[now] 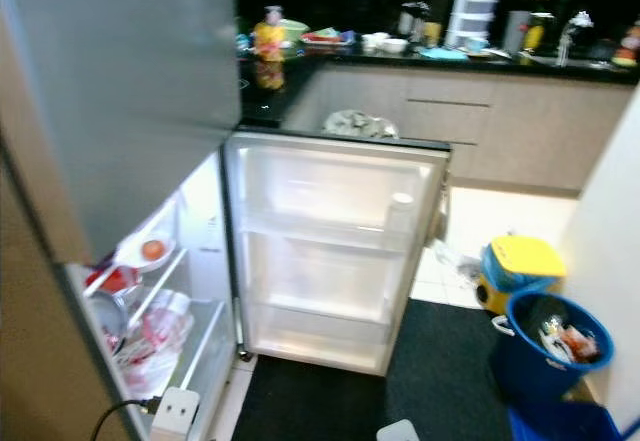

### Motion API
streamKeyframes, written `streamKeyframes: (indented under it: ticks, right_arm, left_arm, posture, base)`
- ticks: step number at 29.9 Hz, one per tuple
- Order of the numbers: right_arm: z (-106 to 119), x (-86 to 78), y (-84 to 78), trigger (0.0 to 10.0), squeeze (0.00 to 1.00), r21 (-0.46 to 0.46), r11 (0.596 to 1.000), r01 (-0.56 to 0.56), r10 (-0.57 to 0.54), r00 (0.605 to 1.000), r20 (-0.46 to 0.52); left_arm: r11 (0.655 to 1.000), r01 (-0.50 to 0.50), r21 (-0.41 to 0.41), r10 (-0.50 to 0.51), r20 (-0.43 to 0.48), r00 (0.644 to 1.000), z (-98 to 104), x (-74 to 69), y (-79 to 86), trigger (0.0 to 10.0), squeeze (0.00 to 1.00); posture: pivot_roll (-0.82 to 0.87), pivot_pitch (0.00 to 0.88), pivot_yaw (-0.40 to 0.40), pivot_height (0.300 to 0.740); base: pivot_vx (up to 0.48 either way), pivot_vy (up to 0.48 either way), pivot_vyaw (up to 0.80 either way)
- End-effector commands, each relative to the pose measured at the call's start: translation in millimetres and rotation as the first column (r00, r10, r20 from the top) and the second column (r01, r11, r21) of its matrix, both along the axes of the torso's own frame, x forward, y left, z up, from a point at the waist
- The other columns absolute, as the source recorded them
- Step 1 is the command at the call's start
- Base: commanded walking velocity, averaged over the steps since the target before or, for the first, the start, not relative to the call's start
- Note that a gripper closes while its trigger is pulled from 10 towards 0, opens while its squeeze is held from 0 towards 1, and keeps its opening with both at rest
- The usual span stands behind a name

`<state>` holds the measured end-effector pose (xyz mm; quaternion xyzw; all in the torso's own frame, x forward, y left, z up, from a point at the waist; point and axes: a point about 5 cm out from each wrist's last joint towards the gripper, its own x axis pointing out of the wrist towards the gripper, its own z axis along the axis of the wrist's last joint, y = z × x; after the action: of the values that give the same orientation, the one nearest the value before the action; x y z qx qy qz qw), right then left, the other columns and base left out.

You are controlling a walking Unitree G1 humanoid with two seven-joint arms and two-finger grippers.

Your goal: Restocking fridge

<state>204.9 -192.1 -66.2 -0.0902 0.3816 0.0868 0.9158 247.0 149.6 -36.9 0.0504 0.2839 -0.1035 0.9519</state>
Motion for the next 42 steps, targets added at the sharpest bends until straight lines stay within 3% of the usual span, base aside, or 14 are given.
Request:
streamKeyframes:
  ticks: [1,13,18,27,30,42]
  right_arm:
    - [2,2.0,-3.8,10.0,0.00,0.007,1.000,0.029,-0.029,1.000,0.012]
    - [0,-3.6,-8.3,10.0,0.00,0.004,0.998,0.055,-0.055,0.998,0.003]
    - [-1,-5.1,-9.3,10.0,0.00,-0.005,0.998,0.058,-0.058,0.998,0.005]
    - [-1,-5.1,-8.3,10.0,0.00,-0.003,0.998,0.058,-0.058,0.998,0.007]
    - [0,-4.4,-7.8,10.0,0.00,-0.001,0.998,0.056,-0.056,0.998,0.014]
    - [0,-4.5,-8.7,10.0,0.00,0.000,0.998,0.062,-0.062,0.998,0.016]
  left_arm:
    - [1.000,0.010,-0.002,-0.010,-0.014,1.000,-4,-5.3,-0.3,10.0,0.00]
    - [0.999,0.039,-0.012,-0.039,-0.002,0.999,-1,-1.6,-4.5,10.0,0.00]
    - [0.995,0.094,-0.016,-0.094,0.014,0.996,1,0.3,-12.6,10.0,0.00]
    - [0.995,0.088,-0.041,-0.087,0.031,0.996,4,3.1,-15.7,10.0,0.00]
    - [0.989,0.139,-0.049,-0.137,0.026,0.990,4,2.4,-20.8,10.0,0.00]
    - [0.989,0.139,-0.055,-0.139,0.013,0.990,2,0.1,-22.2,10.0,0.00]
  posture:
    - [-0.05,0.073,0.013,0.740]
    - [-0.06,0.079,0.025,0.740]
    - [-0.07,0.082,0.027,0.740]
    - [-0.07,0.084,0.026,0.740]
    - [-0.07,0.084,0.029,0.740]
    - [-0.08,0.085,0.029,0.740]
  base:
    - [0.000,0.000,-0.80]
    - [0.000,0.000,-0.80]
    - [0.000,0.000,0.00]
    - [0.000,0.000,0.00]
    - [0.280,0.000,0.00]
    - [0.337,0.000,0.00]
